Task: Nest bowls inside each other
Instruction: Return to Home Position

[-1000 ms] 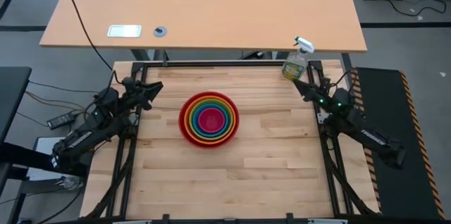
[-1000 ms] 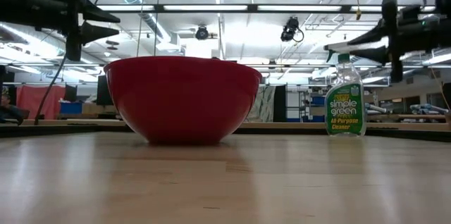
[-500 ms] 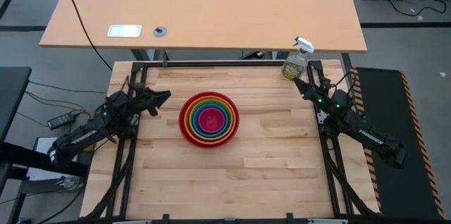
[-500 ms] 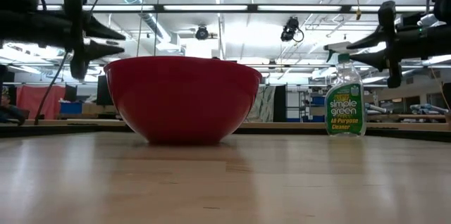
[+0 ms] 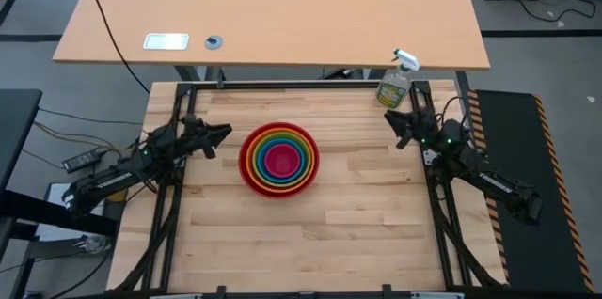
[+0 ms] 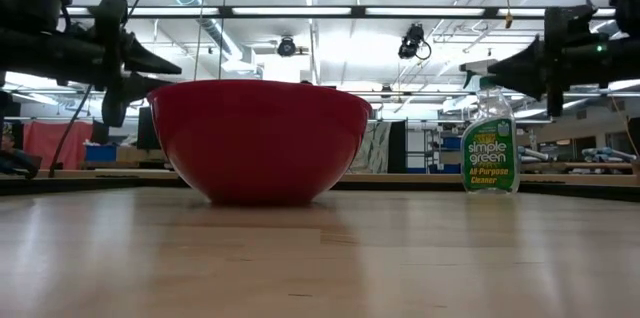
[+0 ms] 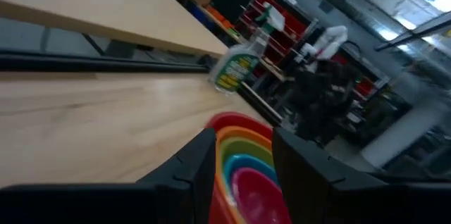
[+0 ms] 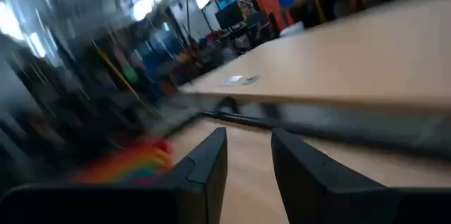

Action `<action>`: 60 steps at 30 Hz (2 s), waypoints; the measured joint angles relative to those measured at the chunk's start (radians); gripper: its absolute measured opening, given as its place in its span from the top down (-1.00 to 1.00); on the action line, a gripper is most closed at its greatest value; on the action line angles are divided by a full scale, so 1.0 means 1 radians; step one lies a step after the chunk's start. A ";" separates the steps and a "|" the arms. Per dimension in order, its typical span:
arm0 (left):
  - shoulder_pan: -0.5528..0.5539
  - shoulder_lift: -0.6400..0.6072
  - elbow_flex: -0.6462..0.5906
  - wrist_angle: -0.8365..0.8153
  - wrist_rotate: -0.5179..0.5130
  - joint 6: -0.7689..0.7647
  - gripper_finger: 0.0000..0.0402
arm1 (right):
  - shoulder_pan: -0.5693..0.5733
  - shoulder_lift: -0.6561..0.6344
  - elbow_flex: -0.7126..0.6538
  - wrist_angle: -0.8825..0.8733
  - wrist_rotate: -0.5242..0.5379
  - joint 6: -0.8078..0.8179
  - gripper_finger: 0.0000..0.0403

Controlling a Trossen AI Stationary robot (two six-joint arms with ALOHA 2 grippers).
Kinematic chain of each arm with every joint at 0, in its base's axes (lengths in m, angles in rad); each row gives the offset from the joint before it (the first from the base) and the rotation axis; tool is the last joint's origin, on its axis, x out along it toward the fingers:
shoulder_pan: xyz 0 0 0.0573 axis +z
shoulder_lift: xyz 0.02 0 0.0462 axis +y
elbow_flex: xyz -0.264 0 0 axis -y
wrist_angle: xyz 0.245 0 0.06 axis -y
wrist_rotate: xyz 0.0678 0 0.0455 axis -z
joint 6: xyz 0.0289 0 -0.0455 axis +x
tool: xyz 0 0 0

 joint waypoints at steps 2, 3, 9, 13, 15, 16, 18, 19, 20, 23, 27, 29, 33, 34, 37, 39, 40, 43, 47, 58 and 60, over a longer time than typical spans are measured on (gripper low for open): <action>0.004 0.003 0.000 -0.002 -0.016 0.052 0.30 | 0.000 0.000 0.000 -0.027 0.005 -0.228 0.40; 0.007 0.008 0.000 -0.002 -0.017 0.110 0.30 | 0.000 0.000 0.000 -0.049 0.007 -0.341 0.40; 0.020 0.033 0.000 -0.003 -0.019 0.572 0.29 | 0.000 0.006 0.000 -0.047 0.011 -0.576 0.40; 0.020 0.034 0.000 -0.003 -0.019 0.642 0.29 | 0.000 0.006 0.000 -0.047 0.011 -0.572 0.40; 0.020 0.034 0.000 -0.003 -0.020 0.643 0.29 | 0.000 0.006 0.000 -0.047 0.011 -0.572 0.40; 0.020 0.034 0.000 -0.003 -0.020 0.644 0.29 | 0.000 0.006 0.000 -0.047 0.011 -0.572 0.40; 0.020 0.034 0.000 -0.003 -0.020 0.645 0.29 | 0.000 0.006 0.000 -0.047 0.011 -0.572 0.40; 0.020 0.034 0.000 -0.003 -0.020 0.645 0.29 | 0.000 0.006 0.000 -0.047 0.011 -0.572 0.40; 0.020 0.034 0.000 -0.003 -0.020 0.645 0.29 | 0.000 0.006 0.000 -0.046 0.011 -0.572 0.40; 0.020 0.034 0.000 -0.003 -0.020 0.645 0.29 | 0.016 0.006 0.000 -0.046 0.014 -0.571 0.40; 0.020 0.034 -0.001 -0.003 -0.021 0.645 0.29 | 0.075 0.006 0.000 -0.046 0.014 -0.570 0.40; 0.020 0.034 -0.001 -0.003 -0.021 0.645 0.29 | 0.107 0.006 0.000 -0.046 0.014 -0.570 0.39; 0.020 0.034 -0.001 -0.004 -0.021 0.645 0.29 | 0.157 0.006 0.000 -0.046 0.011 -0.570 0.40; 0.020 0.034 -0.001 -0.004 -0.021 0.645 0.29 | 0.163 0.006 0.000 -0.046 0.011 -0.570 0.40; 0.020 0.034 -0.001 -0.004 -0.021 0.645 0.29 | 0.172 0.006 0.000 -0.046 0.011 -0.570 0.39; 0.020 0.034 -0.001 -0.004 -0.021 0.645 0.29 | 0.172 0.006 0.000 -0.046 0.011 -0.569 0.39; 0.020 0.034 -0.001 -0.004 -0.021 0.645 0.29 | 0.172 0.006 0.000 -0.046 0.011 -0.570 0.39; 0.020 0.034 -0.001 -0.004 -0.021 0.645 0.29 | 0.172 0.006 0.000 -0.046 0.011 -0.570 0.39; 0.020 0.034 -0.001 -0.004 -0.021 0.645 0.29 | 0.172 0.006 0.000 -0.046 0.011 -0.570 0.39; 0.020 0.034 -0.001 -0.004 -0.021 0.645 0.29 | 0.172 0.006 0.000 -0.046 0.011 -0.570 0.40; 0.020 0.034 -0.001 -0.004 -0.021 0.645 0.29 | 0.172 0.006 0.000 -0.046 0.011 -0.570 0.40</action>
